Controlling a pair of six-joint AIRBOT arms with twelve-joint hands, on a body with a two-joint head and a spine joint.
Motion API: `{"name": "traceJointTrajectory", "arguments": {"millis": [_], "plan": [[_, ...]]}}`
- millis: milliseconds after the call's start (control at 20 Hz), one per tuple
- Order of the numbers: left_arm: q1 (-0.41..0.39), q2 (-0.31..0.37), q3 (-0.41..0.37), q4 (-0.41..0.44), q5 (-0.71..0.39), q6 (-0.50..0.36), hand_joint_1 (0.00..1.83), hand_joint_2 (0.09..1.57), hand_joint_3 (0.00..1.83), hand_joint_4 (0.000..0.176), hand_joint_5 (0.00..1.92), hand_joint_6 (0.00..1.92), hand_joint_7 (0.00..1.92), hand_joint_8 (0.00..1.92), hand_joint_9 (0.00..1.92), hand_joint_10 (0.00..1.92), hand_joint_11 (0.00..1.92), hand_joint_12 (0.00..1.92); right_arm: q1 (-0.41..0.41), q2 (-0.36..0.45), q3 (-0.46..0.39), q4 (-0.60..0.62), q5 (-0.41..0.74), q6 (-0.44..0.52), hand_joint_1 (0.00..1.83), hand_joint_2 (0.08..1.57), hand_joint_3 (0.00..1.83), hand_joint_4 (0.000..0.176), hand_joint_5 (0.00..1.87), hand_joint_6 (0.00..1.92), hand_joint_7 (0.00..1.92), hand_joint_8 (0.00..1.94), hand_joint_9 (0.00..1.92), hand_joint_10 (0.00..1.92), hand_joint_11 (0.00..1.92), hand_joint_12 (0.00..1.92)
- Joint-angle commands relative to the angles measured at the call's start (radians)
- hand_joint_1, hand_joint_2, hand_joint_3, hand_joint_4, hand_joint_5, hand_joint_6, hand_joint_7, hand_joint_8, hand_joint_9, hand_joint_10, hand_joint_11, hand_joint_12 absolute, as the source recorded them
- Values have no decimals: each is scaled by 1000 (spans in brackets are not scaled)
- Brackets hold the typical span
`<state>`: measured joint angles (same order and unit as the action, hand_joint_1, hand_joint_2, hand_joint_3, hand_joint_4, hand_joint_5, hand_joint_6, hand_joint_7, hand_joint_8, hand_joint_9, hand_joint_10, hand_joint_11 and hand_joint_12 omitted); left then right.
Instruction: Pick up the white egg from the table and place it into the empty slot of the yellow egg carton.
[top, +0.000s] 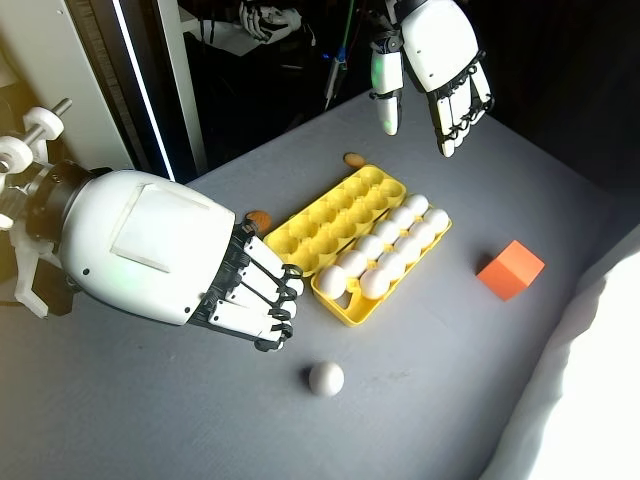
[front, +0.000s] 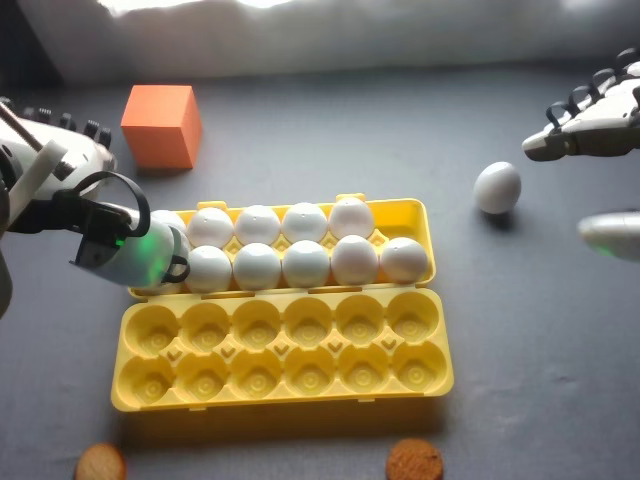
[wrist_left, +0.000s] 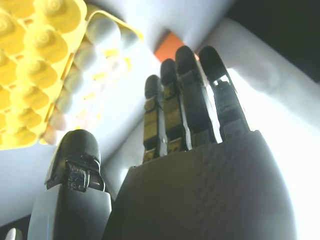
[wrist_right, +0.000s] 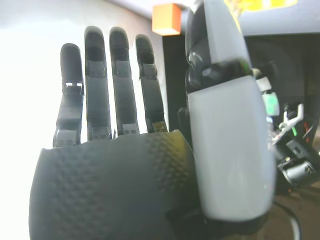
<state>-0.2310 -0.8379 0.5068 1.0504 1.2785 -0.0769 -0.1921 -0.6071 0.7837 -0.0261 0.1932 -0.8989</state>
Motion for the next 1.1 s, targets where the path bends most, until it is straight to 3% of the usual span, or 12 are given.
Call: {"name": "traceJointTrajectory", "arguments": {"millis": [0, 100, 200, 300, 600, 750, 1000, 1050], "plan": [[-13, 8, 1, 87, 14, 3, 0, 1212, 25, 0, 5, 1, 1, 0, 0, 0, 0, 5, 10, 10, 0, 7, 108, 3, 71, 1330, 4, 0, 312, 9, 302, 2, 233, 50, 0, 712], [-13, 8, 1, 87, 14, 3, 0, 1214, 20, 0, 19, 7, 16, 6, 0, 0, 3, 1, 10, 9, 0, 7, 108, 3, 115, 1323, 0, 0, 263, 1, 266, 0, 211, 24, 0, 659], [-13, 8, 1, 87, 14, 3, 0, 1226, 20, 0, 25, 6, 29, 9, 17, 6, 1, 0, 6, 5, 8, 7, 109, 1, 200, 1294, 0, 0, 283, 6, 278, 3, 235, 20, 0, 744], [-13, 8, 1, 87, 14, 3, 0, 1224, 15, 0, 43, 13, 48, 14, 36, 12, 28, 13, 0, -12, 40, 15, 117, 1, 379, 1232, 0, 0, 304, 10, 314, 10, 272, 25, 0, 845], [-13, 8, 1, 87, 14, 3, 0, 1236, 13, 0, 43, 8, 36, 3, 14, 0, 0, 0, -36, -96, 168, 30, 151, 16, 828, 1021, 0, 0, 261, 5, 266, 3, 238, 2, 0, 782], [-13, 8, 1, 87, 14, 3, 0, 1237, 9, 0, 28, 2, 15, 1, 0, 0, 0, 0, -57, -143, 221, 60, 151, 17, 930, 1033, 0, 0, 180, 0, 214, 0, 202, 1, 0, 704], [-13, 8, 1, 87, 14, 3, 0, 1254, 12, 0, 56, 8, 60, 13, 44, 12, 8, 5, -73, -229, 321, 126, 133, 17, 981, 1035, 0, 0, 208, 9, 274, 15, 247, 18, 0, 815], [-13, 8, 1, 87, 14, 3, 0, 1266, 15, 0, 63, 9, 76, 17, 63, 18, 16, 9, -77, -252, 344, 126, 135, 17, 1008, 1030, 0, 0, 306, 40, 345, 33, 309, 42, 0, 959]]}}
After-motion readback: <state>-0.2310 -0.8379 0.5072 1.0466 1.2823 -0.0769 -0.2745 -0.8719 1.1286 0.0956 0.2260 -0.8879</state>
